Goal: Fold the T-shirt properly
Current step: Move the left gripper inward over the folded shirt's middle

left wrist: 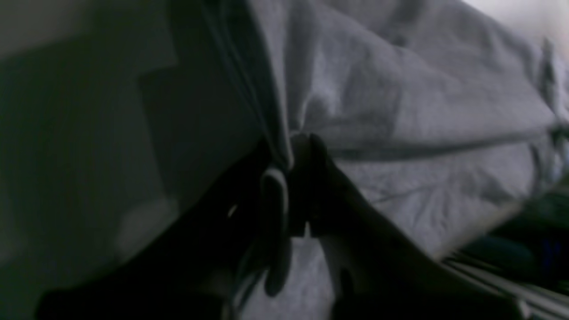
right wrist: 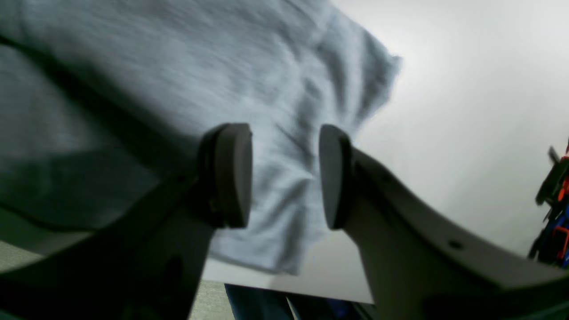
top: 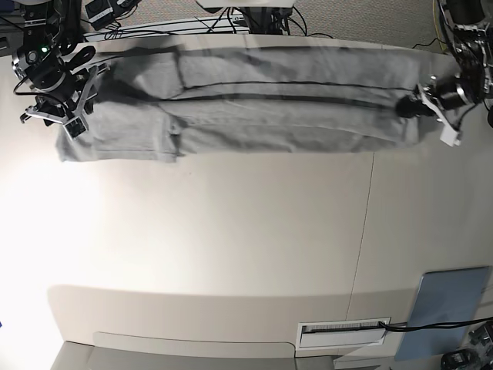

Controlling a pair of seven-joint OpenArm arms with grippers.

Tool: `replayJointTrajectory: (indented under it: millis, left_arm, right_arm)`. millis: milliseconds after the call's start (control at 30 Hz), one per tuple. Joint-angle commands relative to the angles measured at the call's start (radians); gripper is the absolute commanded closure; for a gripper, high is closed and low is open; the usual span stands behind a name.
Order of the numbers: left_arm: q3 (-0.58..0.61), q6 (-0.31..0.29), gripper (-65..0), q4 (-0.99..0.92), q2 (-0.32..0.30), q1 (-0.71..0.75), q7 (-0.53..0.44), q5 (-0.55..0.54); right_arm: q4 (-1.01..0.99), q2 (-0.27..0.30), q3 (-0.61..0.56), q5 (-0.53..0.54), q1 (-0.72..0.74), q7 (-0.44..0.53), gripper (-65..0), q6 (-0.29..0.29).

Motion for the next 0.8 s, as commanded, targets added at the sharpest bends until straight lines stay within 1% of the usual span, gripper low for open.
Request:
replayJointTrajectory:
  millis: [0,67,167,200,267,333,400,500,600,700,733,767]
  left_arm:
    - [-0.042,0.003,0.0,0.024,-0.035,-0.005,0.016,0.011]
    - [-0.100,0.007,0.0,0.065,-0.038,-0.008,0.053,0.049]
    - [-0.141,0.076,0.0,0.159,-0.040,-0.004,0.157,0.055]
    - [-0.139,0.087,0.0,0.200,-0.040,0.002,0.172,0.056]
    - [-0.139,0.087,0.0,0.295,-0.022,0.027,0.171,0.056]
    - [-0.139,0.086,0.0,0.404,0.020,0.066,0.158,0.056]
    - [-0.135,0.092,0.0,0.521,0.083,0.116,0.133,0.056]
    - [-0.114,0.148,0.0,0.700,0.197,0.197,0.072,0.064]
    - [-0.040,0.190,0.0,0.850,0.296,0.251,0.034,0.094]
    - [0.105,0.192,0.0,0.903,0.343,0.263,0.004,0.129]
    - [0.163,0.198,0.0,0.902,0.353,0.261,-0.007,0.154]
    - [0.222,0.222,0.0,0.902,0.362,0.260,-0.019,0.188]
  right_arm:
    - [0.014,0.014,0.011,-0.001,0.001,0.018,-24.9,-0.009]
    - [0.014,0.014,0.011,0.002,0.000,0.019,-24.9,-0.009]
    - [0.014,0.014,0.011,0.003,0.000,0.034,-24.9,-0.009]
    - [0.014,0.014,0.011,0.003,0.001,0.046,-24.9,-0.009]
    - [0.014,0.014,0.010,0.017,0.001,0.064,-24.9,-0.009]
    - [0.014,0.014,0.010,0.036,0.001,0.068,-24.9,-0.009]
    - [0.014,0.014,0.010,0.044,0.001,0.067,-24.9,-0.009]
    - [0.014,0.014,0.010,0.043,0.001,0.064,-24.9,-0.009]
    - [0.014,0.014,0.010,0.043,0.001,0.064,-24.9,-0.009]
    - [0.014,0.014,0.010,0.043,0.000,0.064,-24.9,-0.010]
    - [0.014,0.014,0.010,0.043,0.000,0.063,-24.9,-0.010]
    - [0.014,0.014,0.010,0.043,0.000,0.061,-24.9,-0.010]
